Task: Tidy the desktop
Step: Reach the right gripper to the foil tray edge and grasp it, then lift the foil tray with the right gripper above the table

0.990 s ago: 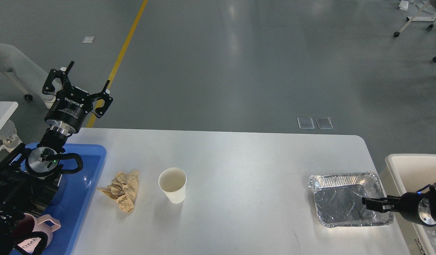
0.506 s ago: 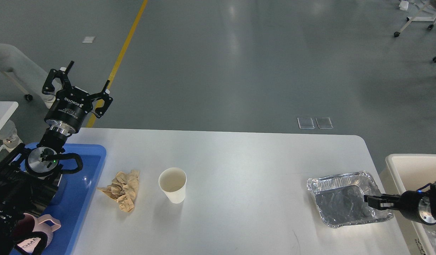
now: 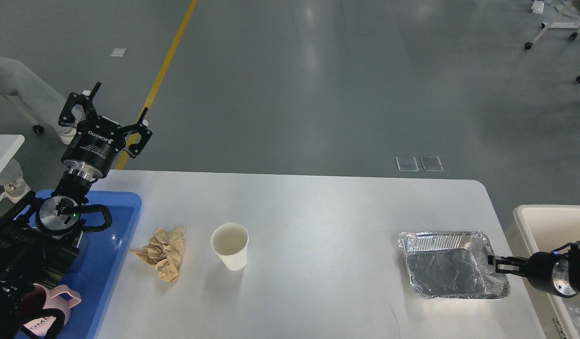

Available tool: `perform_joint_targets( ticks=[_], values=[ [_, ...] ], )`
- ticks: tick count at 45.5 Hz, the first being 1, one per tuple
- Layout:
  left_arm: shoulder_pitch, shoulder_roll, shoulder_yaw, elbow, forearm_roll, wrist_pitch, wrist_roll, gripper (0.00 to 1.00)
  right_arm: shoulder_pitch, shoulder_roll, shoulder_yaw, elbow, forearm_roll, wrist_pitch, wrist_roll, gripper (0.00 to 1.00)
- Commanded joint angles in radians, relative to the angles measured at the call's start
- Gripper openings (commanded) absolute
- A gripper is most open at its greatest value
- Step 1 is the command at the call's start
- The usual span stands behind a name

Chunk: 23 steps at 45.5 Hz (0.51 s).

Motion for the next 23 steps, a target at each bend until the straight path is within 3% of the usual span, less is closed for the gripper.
perform_joint_targets(
  ticks=[1,7,15,23],
  values=[
    [0.000,-0.001,0.000,0.000,-0.001,0.000,0.001,0.98,-0.005,0.000,-0.001,0.007,0.001,0.002,0.001,0.00],
    [0.000,-0.003,0.000,0.000,0.000,0.000,-0.001,0.98,0.002,0.003,-0.017,0.009,0.001,0.012,0.002,0.00],
    [0.000,-0.001,0.000,0.000,0.000,0.001,-0.001,0.98,0.027,-0.017,-0.019,0.035,0.001,0.052,0.059,0.00],
    [0.000,0.003,0.009,0.000,0.000,0.004,0.004,0.98,0.093,-0.116,-0.017,0.182,0.001,0.101,0.061,0.00]
  ],
)
